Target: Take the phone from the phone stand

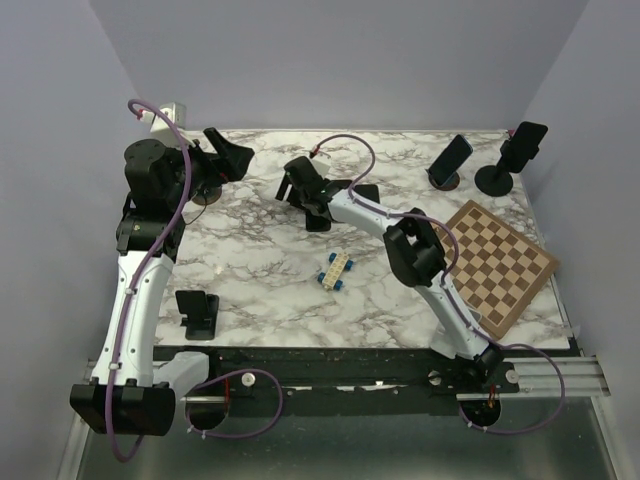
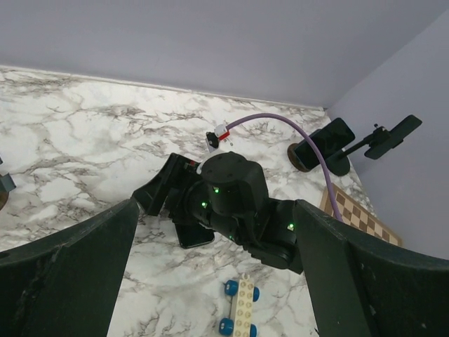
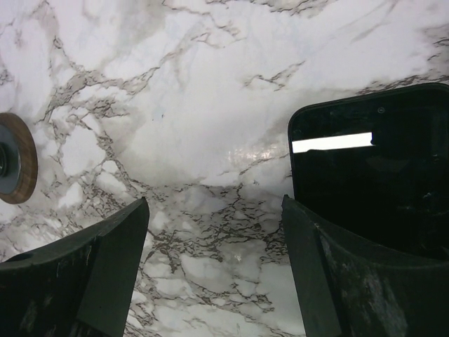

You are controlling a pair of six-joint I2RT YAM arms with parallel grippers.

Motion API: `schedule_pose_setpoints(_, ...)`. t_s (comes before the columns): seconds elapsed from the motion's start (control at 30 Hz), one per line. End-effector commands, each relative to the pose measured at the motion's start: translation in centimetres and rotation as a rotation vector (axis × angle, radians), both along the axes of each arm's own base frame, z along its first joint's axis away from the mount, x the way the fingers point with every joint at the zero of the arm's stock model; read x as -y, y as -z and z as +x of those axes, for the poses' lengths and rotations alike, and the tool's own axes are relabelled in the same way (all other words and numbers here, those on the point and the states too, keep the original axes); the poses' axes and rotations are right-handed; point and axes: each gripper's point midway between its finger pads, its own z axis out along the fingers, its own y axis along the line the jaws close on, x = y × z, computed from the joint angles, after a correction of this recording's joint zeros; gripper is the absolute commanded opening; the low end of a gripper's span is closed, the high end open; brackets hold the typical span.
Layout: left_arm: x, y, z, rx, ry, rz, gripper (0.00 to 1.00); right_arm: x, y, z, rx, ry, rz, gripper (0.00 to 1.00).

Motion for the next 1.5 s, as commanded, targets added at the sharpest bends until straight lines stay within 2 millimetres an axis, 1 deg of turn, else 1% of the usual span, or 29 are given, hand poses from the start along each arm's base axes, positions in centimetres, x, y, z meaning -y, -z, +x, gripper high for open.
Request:
schedule_pose_setpoints(0.0, 0.5, 0.2, 0.2, 0.004, 0.035, -0.014, 0.99, 4.4, 4.1, -0.7, -0.097, 0.077, -0.127, 0.84)
schedule_pose_setpoints(0.17, 0.6, 0.5, 0.4, -0.007, 0.038, -0.015, 0.99, 5.3, 4.0, -0.7, -0.121, 0.095, -0.108, 0.84)
schedule_pose_setpoints(0.27, 0.6, 0.5, 0.4, -0.005, 0.04, -0.011, 0.99, 5.5, 3.6, -0.6, -0.133, 0.093, -0.09, 0.84)
schedule_pose_setpoints(0.37, 0.5, 0.7, 0.5, -0.005, 0.032, -0.003, 0.99, 5.1, 2.7, -0.3, -0.116, 0.071, -0.084, 0.84)
schedule_pose_setpoints(0.43, 0.5, 0.9, 0.7, -0.012, 0.029, 0.003, 0.99, 4.5, 2.1, -0.2, -0.11, 0.033, -0.076, 0.84)
schedule_pose_setpoints(0.5, 0.6, 1.1, 0.8, -0.018, 0.031, 0.012, 0.99, 3.8, 1.0, -0.1, -0.106, -0.004, -0.069, 0.84)
schedule_pose_setpoints(0.6, 0.9, 1.4, 0.8, -0.018, 0.034, 0.035, 0.99, 3.1, -1.3, -0.4, -0.088, -0.065, -0.048, 0.85)
schedule_pose_setpoints(0.63, 1.0, 1.4, 0.8, -0.015, 0.033, 0.045, 0.99, 2.8, -2.5, -0.7, -0.073, -0.096, -0.032, 0.86)
schedule_pose_setpoints(0.67, 1.2, 1.5, 0.7, -0.013, 0.036, 0.053, 0.99, 2.4, -4.1, -1.0, -0.049, -0.128, -0.011, 0.86)
schedule_pose_setpoints(0.7, 1.3, 1.6, 0.7, -0.011, 0.038, 0.061, 0.99, 2.2, -5.2, -1.4, -0.031, -0.164, 0.008, 0.87)
schedule_pose_setpoints(0.73, 1.4, 1.5, 0.7, -0.009, 0.04, 0.066, 0.99, 2.1, -6.8, -1.9, -0.005, -0.184, 0.027, 0.9)
schedule_pose_setpoints(0.77, 1.4, 1.6, 0.7, -0.01, 0.041, 0.069, 0.99, 2.3, -7.8, -2.3, 0.011, -0.196, 0.034, 0.95)
schedule_pose_setpoints(0.83, 1.5, 1.7, 0.7, -0.014, 0.043, 0.072, 0.99, 3.0, -10.2, -3.3, 0.049, -0.211, 0.05, 0.96)
schedule_pose_setpoints(0.9, 1.6, 1.8, 0.7, -0.013, 0.042, 0.078, 0.99, 4.2, -11.9, -4.3, 0.076, -0.207, 0.044, 0.97)
schedule_pose_setpoints(0.97, 1.7, 1.8, 0.7, -0.018, 0.045, 0.078, 0.99, 6.0, -13.6, -5.2, 0.101, -0.18, 0.022, 0.98)
schedule_pose_setpoints(1.0, 1.9, 1.6, 0.6, -0.015, 0.051, 0.079, 0.99, 7.1, -13.7, -5.6, 0.107, -0.159, 0.0, 0.98)
schedule_pose_setpoints(1.03, 2.0, 1.6, 0.4, -0.014, 0.054, 0.08, 0.99, 8.0, -14.6, -6.0, 0.125, -0.144, -0.011, 0.99)
schedule_pose_setpoints(1.07, 2.1, 1.4, 0.3, -0.007, 0.053, 0.086, 0.99, 9.0, -14.7, -6.3, 0.134, -0.129, -0.035, 1.0)
schedule_pose_setpoints(1.1, 2.1, 1.3, 0.1, -0.001, 0.047, 0.093, 0.99, 9.9, -15.3, -6.5, 0.145, -0.115, -0.045, 1.0)
schedule_pose_setpoints(1.2, 2.3, 1.2, -0.2, 0.011, 0.043, 0.112, 0.99, 12.8, -16.1, -6.8, 0.154, -0.06, -0.087, 1.0)
schedule_pose_setpoints(1.3, 2.7, 1.0, -0.4, 0.013, 0.058, 0.115, 0.99, 16.3, -16.6, -6.7, 0.151, 0.018, -0.123, 1.0)
schedule_pose_setpoints(1.37, 2.8, 1.1, -0.5, 0.016, 0.054, 0.128, 0.99, 18.8, -16.8, -6.2, 0.145, 0.064, -0.133, 1.0)
schedule_pose_setpoints(1.47, 2.9, 1.3, -0.4, 0.01, 0.054, 0.138, 0.99, 23.3, -16.7, -5.4, 0.109, 0.146, -0.127, 1.0)
